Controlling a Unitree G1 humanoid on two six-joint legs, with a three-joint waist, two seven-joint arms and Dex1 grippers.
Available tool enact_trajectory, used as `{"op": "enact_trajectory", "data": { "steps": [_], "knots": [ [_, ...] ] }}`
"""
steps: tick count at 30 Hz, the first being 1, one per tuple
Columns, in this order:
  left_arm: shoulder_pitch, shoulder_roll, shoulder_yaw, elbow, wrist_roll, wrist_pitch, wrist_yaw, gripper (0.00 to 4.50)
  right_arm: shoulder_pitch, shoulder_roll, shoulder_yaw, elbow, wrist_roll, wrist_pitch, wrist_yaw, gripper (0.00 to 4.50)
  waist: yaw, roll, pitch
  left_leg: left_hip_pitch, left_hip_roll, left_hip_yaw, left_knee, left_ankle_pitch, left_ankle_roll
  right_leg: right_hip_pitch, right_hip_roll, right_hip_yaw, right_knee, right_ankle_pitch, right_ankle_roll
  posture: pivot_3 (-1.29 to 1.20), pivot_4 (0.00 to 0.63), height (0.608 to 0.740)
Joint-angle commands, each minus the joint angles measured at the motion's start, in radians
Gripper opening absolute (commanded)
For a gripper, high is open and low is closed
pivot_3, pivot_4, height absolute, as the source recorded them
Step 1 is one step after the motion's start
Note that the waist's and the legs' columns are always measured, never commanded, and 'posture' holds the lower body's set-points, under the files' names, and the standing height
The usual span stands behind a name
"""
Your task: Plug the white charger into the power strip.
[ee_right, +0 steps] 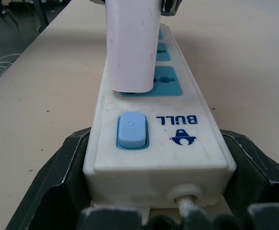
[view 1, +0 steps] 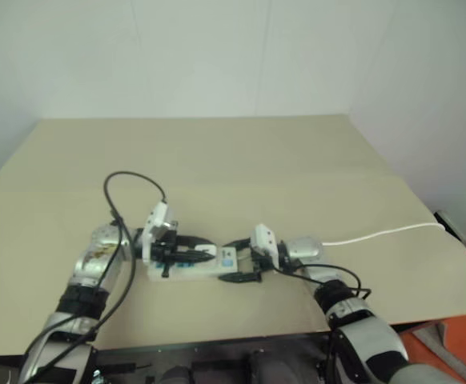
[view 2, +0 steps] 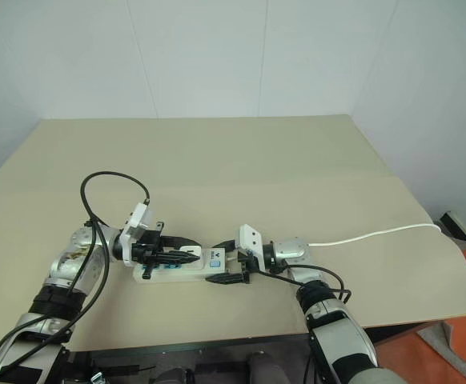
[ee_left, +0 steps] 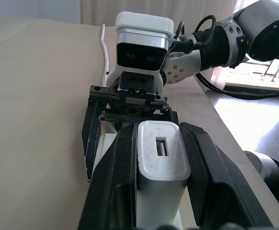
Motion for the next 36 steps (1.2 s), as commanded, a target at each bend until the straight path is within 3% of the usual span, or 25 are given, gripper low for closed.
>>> {"op": "enact_trajectory", "data": {
  "steps": [1,16,27,32,36],
  "knots": [
    [0.024,0.008,-0.002,0.023,0.026,-0.021,0.0,1.03,0.013,0.01,0.012,0.013,-0.005,0.009,-0.001,3.41,0.0,0.0,0.0,0.0,0.0,0.0,0.0,0.0,0.0,0.0,0.0,0.0,0.0,0.0,0.0,0.0,0.15,0.74],
    [0.05,0.025,-0.026,0.053,0.053,-0.057,-0.008,1.03,0.01,0.009,0.013,0.015,-0.007,0.009,0.002,3.41,-0.007,0.0,-0.001,0.003,0.0,0.0,-0.003,0.0,0.0,0.002,0.0,0.001,-0.001,0.0,0.0,0.0,0.15,0.74],
    [0.025,0.041,0.005,-0.003,0.027,-0.018,-0.007,4.47,0.006,0.018,0.016,0.026,-0.011,0.003,0.004,3.41,-0.01,0.0,-0.001,0.001,0.0,0.0,-0.004,0.0,0.0,0.0,0.0,0.001,-0.001,0.0,0.0,0.0,0.15,0.74],
    [0.028,0.06,0.062,-0.101,-0.027,0.003,0.01,4.47,0.006,0.018,0.017,0.029,-0.012,0.001,0.009,3.41,-0.012,0.0,-0.001,0.001,0.0,0.0,-0.004,0.0,0.0,0.0,0.0,0.001,-0.001,0.0,0.0,0.0,0.15,0.74],
    [0.033,0.159,0.121,-0.208,-0.093,0.074,-0.04,4.47,0.012,0.015,0.019,0.026,-0.011,0.005,0.016,3.41,-0.016,0.0,0.0,0.001,0.0,0.0,-0.005,0.0,0.0,0.0,0.0,0.001,-0.001,0.0,0.0,0.0,0.15,0.74]
  ]
}}
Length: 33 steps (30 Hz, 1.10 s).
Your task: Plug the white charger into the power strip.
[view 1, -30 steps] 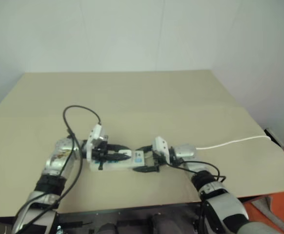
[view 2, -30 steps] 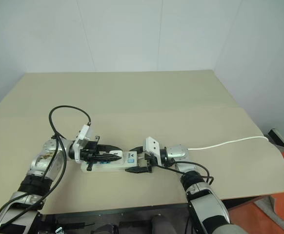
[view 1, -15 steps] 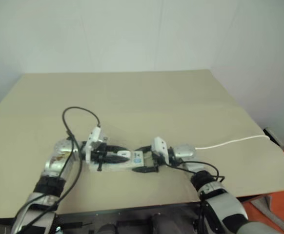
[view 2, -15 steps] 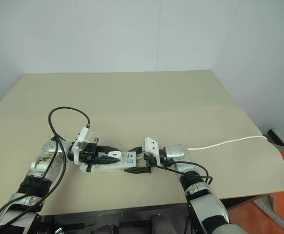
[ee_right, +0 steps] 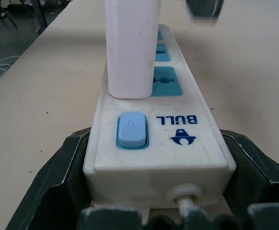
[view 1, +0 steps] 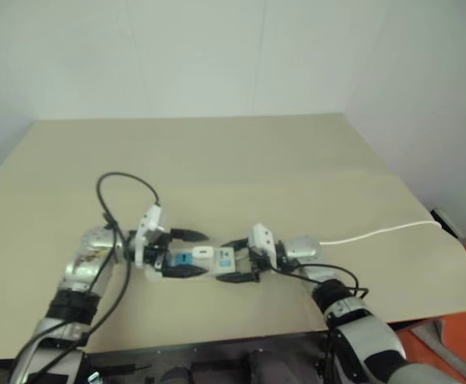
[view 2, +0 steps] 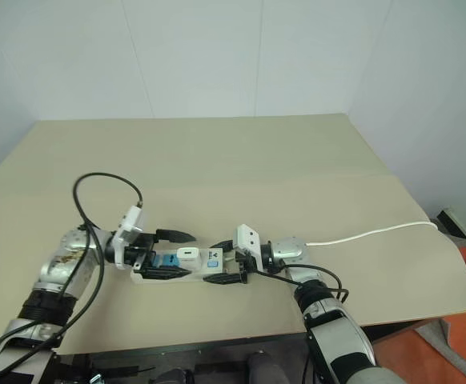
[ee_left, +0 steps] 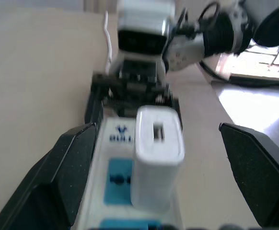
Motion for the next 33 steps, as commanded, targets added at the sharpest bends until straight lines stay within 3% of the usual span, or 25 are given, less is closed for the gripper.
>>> {"op": "enact_trajectory", "data": {
  "steps": [1,3,4,6,19,33],
  "knots": [
    [-0.003,0.098,0.084,-0.098,-0.067,0.041,-0.047,4.47,0.021,0.005,0.016,0.015,-0.004,0.007,0.017,3.41,-0.001,0.0,0.0,0.0,0.0,0.0,0.0,0.0,0.0,0.0,0.0,0.0,0.0,0.0,0.0,0.0,0.15,0.74],
    [0.005,0.141,0.11,-0.119,-0.084,0.05,-0.056,4.47,0.023,0.002,0.015,0.012,-0.003,0.012,0.021,3.41,0.0,0.0,0.0,0.001,0.0,0.0,-0.001,0.0,0.0,0.0,0.0,0.0,-0.001,0.0,0.0,0.0,0.15,0.74],
    [0.011,0.162,0.125,-0.125,-0.092,0.056,-0.062,4.5,0.022,0.0,0.016,0.011,0.0,0.019,0.03,4.15,0.002,0.0,0.0,0.001,0.0,0.0,-0.001,0.0,0.0,0.0,0.0,0.0,-0.001,0.0,0.0,0.0,0.15,0.74],
    [0.027,0.199,0.153,-0.13,-0.102,0.058,-0.072,4.5,0.022,-0.004,0.016,0.008,0.002,0.027,0.04,4.45,0.003,0.0,0.0,0.0,0.0,0.0,-0.001,0.0,0.0,0.0,0.0,0.0,-0.002,0.0,0.0,0.0,0.15,0.74],
    [0.156,0.226,0.239,-0.205,-0.131,0.047,-0.009,4.5,0.045,-0.098,-0.021,-0.147,0.056,0.04,0.055,4.45,0.029,0.001,0.001,-0.003,0.0,0.001,-0.001,0.0,0.0,-0.002,-0.001,-0.001,-0.002,-0.001,-0.001,0.0,0.15,0.74],
    [0.327,0.279,0.375,-0.276,-0.172,0.075,0.044,4.5,0.163,-0.337,-0.11,-0.445,0.167,0.169,0.034,4.45,0.03,0.003,0.003,-0.006,0.0,0.002,-0.001,0.0,0.0,-0.008,-0.002,0.0,-0.001,-0.001,-0.001,0.0,0.15,0.74]
  ]
}}
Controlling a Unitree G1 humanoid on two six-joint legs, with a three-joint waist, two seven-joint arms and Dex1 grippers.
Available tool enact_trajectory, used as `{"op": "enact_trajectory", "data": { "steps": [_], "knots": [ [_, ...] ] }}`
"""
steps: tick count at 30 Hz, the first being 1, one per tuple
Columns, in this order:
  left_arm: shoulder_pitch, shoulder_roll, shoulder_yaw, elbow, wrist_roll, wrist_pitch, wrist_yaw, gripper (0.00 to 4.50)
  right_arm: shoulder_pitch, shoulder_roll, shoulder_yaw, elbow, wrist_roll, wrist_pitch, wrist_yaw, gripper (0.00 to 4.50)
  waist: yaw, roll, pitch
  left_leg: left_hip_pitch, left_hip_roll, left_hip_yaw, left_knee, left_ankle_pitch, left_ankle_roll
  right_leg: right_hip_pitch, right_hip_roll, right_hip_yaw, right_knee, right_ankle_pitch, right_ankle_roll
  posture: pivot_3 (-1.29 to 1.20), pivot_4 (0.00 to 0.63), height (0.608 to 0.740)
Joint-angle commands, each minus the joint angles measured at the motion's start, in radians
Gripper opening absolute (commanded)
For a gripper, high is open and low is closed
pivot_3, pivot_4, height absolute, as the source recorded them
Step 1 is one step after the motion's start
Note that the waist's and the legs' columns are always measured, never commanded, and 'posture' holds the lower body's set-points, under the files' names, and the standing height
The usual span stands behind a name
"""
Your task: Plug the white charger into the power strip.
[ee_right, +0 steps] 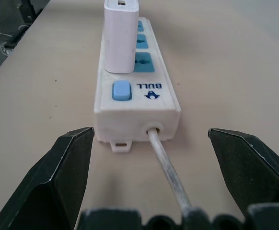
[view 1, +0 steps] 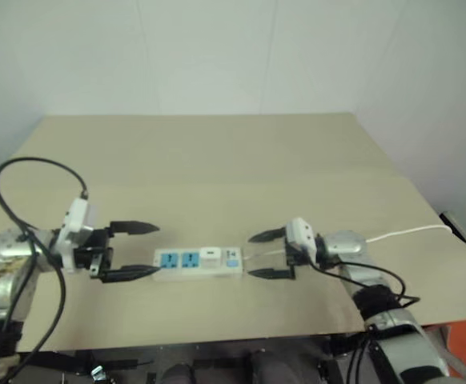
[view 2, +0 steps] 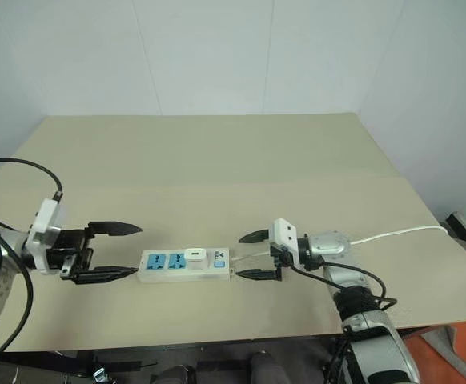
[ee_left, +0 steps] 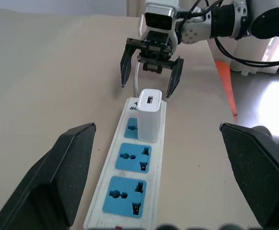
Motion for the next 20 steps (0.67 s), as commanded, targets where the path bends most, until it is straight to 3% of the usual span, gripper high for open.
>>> {"op": "enact_trajectory", "data": {
  "steps": [1,10,20],
  "knots": [
    [0.054,0.041,0.092,-0.05,-0.04,0.027,0.013,4.5,0.013,-0.064,-0.067,-0.06,0.044,0.025,-0.012,4.45,0.001,0.0,0.0,-0.001,0.0,0.0,0.0,0.0,0.0,-0.001,0.0,0.0,0.0,0.0,0.0,0.0,0.15,0.74],
    [0.286,0.071,0.295,-0.133,-0.07,0.075,0.053,4.5,0.107,-0.198,-0.151,-0.148,0.093,0.095,-0.032,4.45,0.001,0.0,0.0,-0.003,0.0,0.003,0.0,0.0,0.0,-0.006,0.0,0.002,0.001,0.0,-0.001,0.0,0.15,0.74],
    [0.352,0.064,0.338,-0.176,-0.088,0.097,0.086,4.5,0.12,-0.227,-0.156,-0.152,0.103,0.109,-0.038,4.45,0.003,0.0,0.0,-0.003,0.0,0.003,0.0,0.0,0.0,-0.006,0.0,0.002,0.001,-0.004,-0.007,0.0,0.15,0.74]
  ]
}}
